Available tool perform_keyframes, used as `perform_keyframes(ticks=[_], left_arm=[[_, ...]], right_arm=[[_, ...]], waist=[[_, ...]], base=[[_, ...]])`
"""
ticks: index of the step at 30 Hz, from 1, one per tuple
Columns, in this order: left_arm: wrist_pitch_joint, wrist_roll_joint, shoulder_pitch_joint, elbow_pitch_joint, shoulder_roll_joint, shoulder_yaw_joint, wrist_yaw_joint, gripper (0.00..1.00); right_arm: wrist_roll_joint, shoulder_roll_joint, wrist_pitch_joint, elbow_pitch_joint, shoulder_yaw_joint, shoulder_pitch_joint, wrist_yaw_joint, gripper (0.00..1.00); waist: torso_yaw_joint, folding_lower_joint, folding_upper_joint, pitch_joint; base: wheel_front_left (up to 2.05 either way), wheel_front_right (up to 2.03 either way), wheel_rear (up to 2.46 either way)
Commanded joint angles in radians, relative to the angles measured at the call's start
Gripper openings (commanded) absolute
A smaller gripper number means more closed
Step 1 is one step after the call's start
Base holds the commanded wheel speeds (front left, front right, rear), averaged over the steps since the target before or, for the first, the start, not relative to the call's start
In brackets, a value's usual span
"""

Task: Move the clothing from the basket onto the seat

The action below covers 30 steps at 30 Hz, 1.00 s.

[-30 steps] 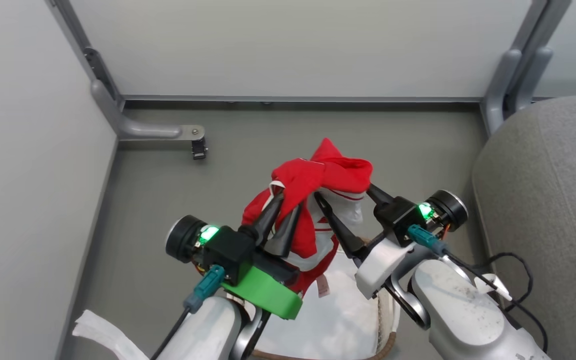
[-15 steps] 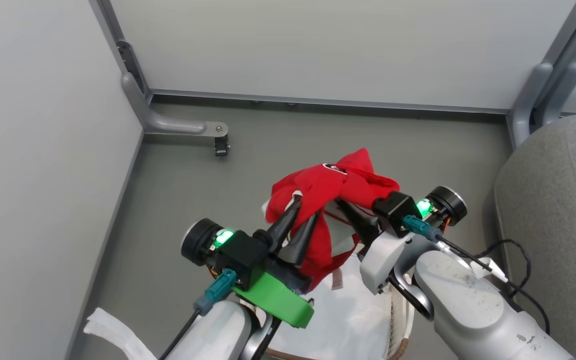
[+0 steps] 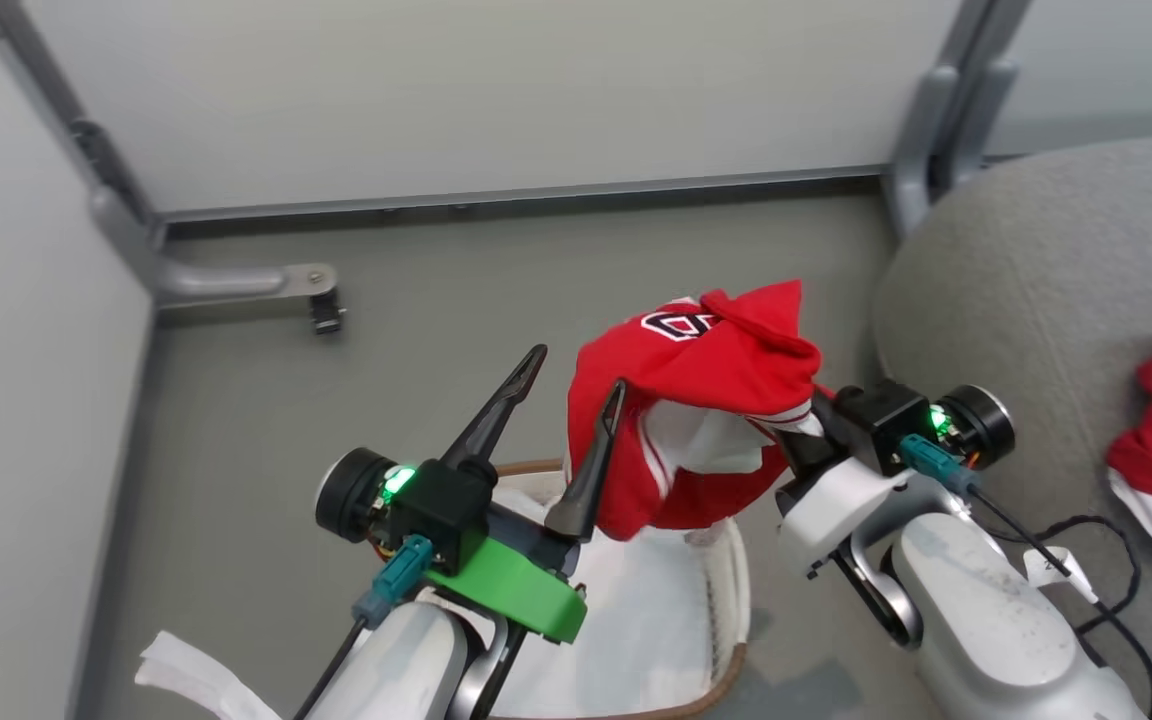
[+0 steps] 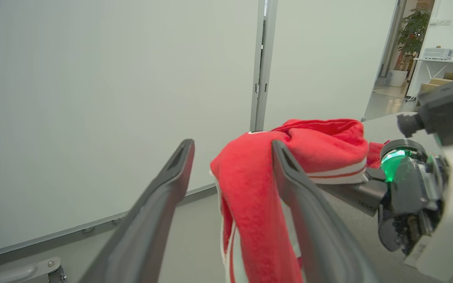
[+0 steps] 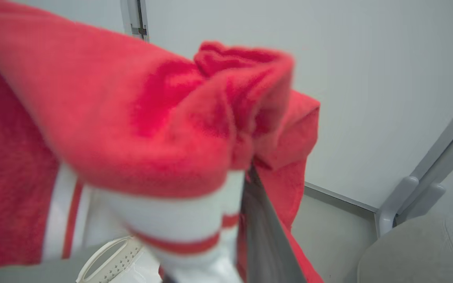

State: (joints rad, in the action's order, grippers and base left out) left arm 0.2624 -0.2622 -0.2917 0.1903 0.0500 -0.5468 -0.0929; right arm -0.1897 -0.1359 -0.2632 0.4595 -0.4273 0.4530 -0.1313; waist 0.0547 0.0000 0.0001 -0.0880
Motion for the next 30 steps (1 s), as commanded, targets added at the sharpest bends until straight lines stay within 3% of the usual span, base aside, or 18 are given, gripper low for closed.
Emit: perform_keyframes(ticks=[1, 18, 25, 30], left_arm=[[0.003, 0.007, 0.016, 0.001, 0.002, 0.012, -0.002, 1.00], [0.003, 0.059, 0.007, 0.043, 0.003, 0.078, -0.022, 1.00], [0.002, 0.071, 0.003, 0.072, 0.004, 0.090, -0.031, 1.00], [0.002, 0.088, -0.008, 0.096, 0.004, 0.095, -0.035, 1.00]], right_arm=[[0.010, -0.008, -0.002, -0.015, 0.019, -0.028, 0.001, 0.00], [0.026, 0.023, -0.002, -0.121, 0.164, -0.103, 0.001, 0.00], [0.023, 0.035, -0.002, -0.148, 0.184, -0.068, 0.001, 0.00], [0.021, -0.007, -0.002, -0.179, 0.208, 0.034, 0.001, 0.00]], waist=[[-0.140, 0.0000, -0.0001, -0.028], [-0.493, 0.0000, -0.0001, -0.125], [-0.570, 0.0000, -0.0001, -0.154], [-0.586, 0.0000, -0.0001, -0.192]], base=[[0.00, 0.00, 0.00], [0.00, 0.00, 0.00], [0.00, 0.00, 0.00], [0.00, 0.00, 0.00]])
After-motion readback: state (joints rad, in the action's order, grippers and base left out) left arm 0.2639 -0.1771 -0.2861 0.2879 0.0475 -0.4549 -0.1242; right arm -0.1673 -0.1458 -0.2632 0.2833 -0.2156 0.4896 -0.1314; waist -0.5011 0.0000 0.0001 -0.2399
